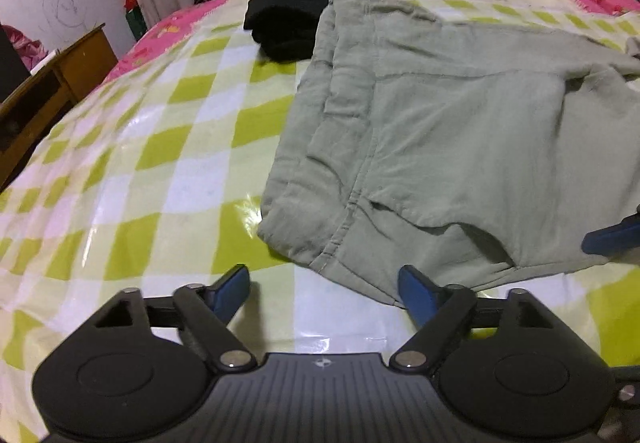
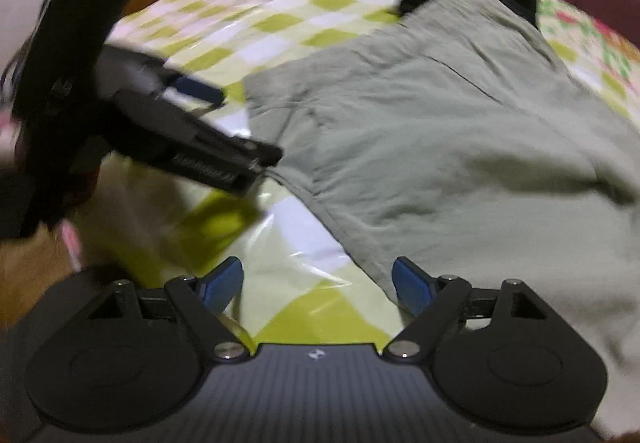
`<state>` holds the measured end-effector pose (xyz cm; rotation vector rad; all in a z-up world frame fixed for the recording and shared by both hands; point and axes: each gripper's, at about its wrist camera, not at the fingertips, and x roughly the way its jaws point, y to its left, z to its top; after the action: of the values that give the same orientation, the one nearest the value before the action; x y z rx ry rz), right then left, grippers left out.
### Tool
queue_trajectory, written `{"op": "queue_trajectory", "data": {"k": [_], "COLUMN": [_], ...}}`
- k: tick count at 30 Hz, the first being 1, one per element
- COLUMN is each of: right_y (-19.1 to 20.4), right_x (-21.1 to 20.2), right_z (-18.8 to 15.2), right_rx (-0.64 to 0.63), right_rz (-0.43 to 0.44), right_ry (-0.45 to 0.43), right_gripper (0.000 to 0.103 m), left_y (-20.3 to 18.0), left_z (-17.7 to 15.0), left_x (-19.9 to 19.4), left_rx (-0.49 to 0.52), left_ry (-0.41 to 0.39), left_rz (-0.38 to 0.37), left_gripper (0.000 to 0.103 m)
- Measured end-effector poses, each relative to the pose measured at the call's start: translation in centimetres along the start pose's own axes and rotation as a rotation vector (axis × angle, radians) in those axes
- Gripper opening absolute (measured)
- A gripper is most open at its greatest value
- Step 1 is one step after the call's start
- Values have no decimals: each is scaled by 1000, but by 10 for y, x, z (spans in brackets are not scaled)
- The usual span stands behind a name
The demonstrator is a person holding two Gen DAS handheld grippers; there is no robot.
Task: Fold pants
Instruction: 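Move both tools toward the waistband of the grey-green pants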
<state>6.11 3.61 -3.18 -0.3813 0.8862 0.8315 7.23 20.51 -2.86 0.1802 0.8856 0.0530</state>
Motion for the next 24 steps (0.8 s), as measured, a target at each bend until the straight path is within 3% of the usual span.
{"op": "queue_trajectory", "data": {"k": [3, 7, 12, 15, 20, 24], "right_y": [-7, -8, -11, -7, 32, 31], "right_x": [-10, -11, 20, 33, 40, 30], "right_z": [7, 22, 35, 36, 28, 29], "right_rx": [32, -20, -50, -14, -133, -57], "right_rz": [7, -60, -81, -6, 23, 103], "right_ry": [-20, -69, -23, 15, 31, 12], "right_gripper": [81, 81, 82, 84, 92, 91], "left_y": [7, 13, 9, 13, 20, 17], "left_z": [13, 29, 25, 14, -7, -8], "left_x": [-14, -6, 39, 32, 19, 10], "left_rx": [0, 2, 42, 27, -9, -20], "left_ry": [-82, -171, -42, -15, 21, 43], "left_rz": [-32, -59, -82, -61, -33, 19], "left_gripper": [87, 87, 84, 84, 84, 84]}}
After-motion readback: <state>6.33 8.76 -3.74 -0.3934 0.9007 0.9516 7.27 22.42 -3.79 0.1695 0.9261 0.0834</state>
